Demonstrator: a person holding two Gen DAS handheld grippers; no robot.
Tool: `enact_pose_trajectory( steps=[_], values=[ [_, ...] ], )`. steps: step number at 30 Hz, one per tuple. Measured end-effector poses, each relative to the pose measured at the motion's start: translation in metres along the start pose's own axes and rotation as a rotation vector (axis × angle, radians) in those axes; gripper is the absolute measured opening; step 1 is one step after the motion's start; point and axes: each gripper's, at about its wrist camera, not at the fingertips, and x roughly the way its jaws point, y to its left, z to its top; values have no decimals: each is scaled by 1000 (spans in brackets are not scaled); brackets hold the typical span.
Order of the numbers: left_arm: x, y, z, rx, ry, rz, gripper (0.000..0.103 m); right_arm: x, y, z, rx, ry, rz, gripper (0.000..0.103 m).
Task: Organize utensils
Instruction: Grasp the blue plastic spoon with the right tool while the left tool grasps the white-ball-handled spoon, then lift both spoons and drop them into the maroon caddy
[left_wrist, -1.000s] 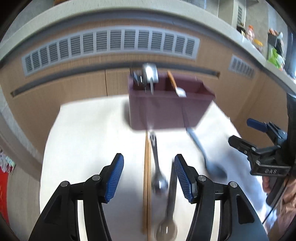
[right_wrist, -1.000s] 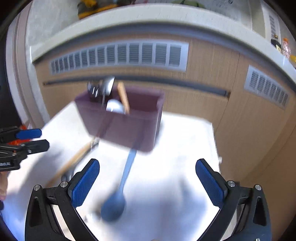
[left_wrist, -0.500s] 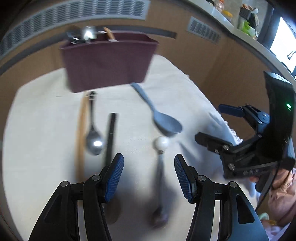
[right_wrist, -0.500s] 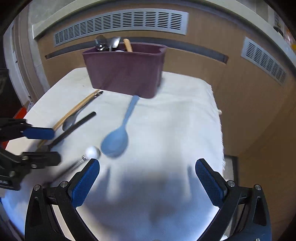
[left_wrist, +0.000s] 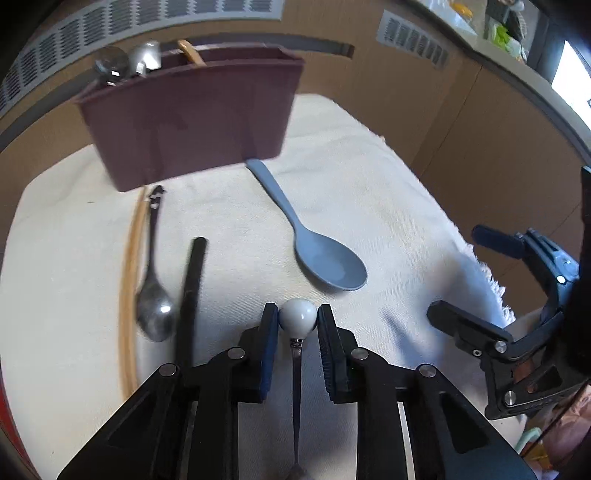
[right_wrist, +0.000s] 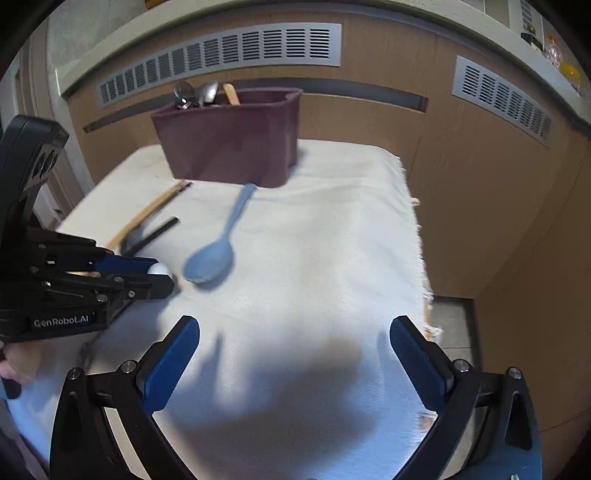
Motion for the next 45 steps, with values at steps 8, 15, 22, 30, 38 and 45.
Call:
enact_pose_trajectory(
  steps=[8, 15, 22, 30, 38, 45],
  values=[
    [-78, 43, -18, -126, -191, 92, 22, 23, 50, 26, -21, 13, 3, 69],
    [-98, 62, -29, -179, -226, 91, 22, 67, 71, 33, 14, 92, -64, 52],
    [-102, 60, -32, -184, -247, 75, 22, 47, 64, 36, 3, 39, -57, 31],
    [-112, 52, -36, -179, -276, 73, 22, -6, 61, 48, -54, -64, -80, 31],
    [-140, 37, -41, -158, -339, 68, 22, -54, 62, 55, -57, -130, -15, 31],
    [-161, 23, -39, -121, -382, 74, 22, -81, 62, 58, -58, -151, 31, 31]
  ],
)
